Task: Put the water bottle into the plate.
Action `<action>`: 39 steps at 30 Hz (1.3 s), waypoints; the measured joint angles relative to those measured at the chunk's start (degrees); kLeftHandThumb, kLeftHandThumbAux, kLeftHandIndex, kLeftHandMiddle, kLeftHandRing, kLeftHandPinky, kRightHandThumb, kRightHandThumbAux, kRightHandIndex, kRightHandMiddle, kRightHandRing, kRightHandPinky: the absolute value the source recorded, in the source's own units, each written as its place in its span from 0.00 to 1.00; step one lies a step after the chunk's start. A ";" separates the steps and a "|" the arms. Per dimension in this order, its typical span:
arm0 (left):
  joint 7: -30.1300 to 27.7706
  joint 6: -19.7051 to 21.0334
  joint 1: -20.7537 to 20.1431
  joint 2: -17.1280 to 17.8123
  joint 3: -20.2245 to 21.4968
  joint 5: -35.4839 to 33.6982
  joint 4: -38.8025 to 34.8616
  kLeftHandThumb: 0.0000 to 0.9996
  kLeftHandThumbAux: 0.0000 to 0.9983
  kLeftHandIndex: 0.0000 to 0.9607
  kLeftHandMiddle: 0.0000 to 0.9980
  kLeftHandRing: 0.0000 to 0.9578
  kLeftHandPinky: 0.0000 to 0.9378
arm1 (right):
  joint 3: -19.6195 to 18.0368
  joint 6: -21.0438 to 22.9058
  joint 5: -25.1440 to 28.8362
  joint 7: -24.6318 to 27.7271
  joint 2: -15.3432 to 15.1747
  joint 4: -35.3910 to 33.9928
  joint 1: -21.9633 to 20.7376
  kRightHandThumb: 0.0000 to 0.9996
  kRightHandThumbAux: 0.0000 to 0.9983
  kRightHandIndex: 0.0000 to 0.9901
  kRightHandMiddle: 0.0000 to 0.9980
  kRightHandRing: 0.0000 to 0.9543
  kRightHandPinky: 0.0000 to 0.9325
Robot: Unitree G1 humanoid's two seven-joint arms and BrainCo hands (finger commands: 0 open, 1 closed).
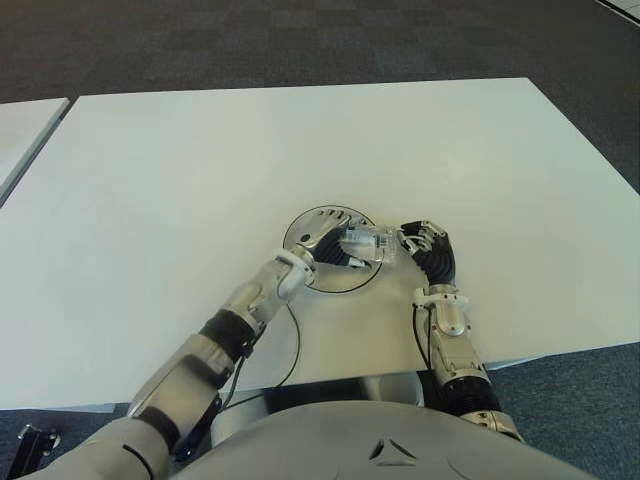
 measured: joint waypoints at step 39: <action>11.74 1.19 -5.37 0.58 -4.92 3.75 8.88 0.49 0.54 0.18 0.19 0.17 0.16 | 0.00 0.20 -0.11 -0.53 0.62 -1.18 0.77 0.71 0.73 0.43 0.43 0.40 0.42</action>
